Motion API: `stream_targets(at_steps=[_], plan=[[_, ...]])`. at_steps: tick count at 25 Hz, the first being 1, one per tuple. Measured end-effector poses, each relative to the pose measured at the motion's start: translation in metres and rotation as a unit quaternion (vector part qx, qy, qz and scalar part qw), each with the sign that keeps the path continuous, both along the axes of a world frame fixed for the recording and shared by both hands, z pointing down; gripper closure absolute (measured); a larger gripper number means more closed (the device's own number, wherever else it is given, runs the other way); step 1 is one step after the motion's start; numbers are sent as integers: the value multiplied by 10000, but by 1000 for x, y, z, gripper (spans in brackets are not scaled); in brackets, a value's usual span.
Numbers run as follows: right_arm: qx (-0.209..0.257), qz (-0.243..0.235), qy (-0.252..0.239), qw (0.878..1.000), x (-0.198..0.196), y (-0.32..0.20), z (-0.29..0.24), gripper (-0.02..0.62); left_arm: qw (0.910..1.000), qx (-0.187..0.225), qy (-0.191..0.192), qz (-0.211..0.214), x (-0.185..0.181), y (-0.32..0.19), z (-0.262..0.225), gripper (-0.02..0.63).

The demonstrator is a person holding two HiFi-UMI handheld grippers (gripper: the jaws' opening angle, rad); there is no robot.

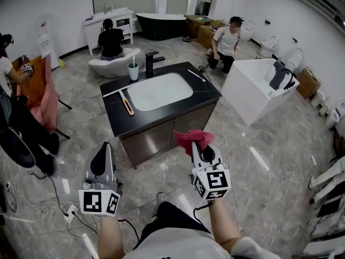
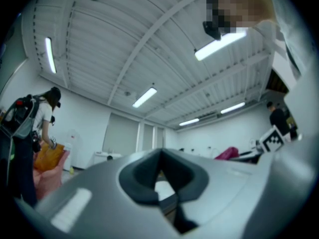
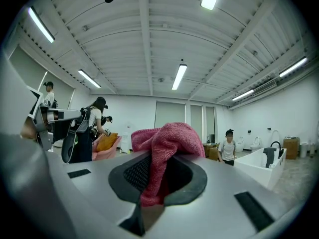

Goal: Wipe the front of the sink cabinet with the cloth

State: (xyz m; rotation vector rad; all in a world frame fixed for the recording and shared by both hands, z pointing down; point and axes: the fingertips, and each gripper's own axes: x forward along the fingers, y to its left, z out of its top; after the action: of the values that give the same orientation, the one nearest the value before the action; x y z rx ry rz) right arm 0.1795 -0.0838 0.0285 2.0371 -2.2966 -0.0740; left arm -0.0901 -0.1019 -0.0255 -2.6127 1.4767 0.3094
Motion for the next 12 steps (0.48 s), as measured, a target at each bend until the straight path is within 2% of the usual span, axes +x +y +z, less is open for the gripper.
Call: stream_targets(at_steps=[12], plan=[[58, 50, -74, 9999, -7, 10, -2, 548, 10000, -21, 71, 13, -4, 8, 1, 601]])
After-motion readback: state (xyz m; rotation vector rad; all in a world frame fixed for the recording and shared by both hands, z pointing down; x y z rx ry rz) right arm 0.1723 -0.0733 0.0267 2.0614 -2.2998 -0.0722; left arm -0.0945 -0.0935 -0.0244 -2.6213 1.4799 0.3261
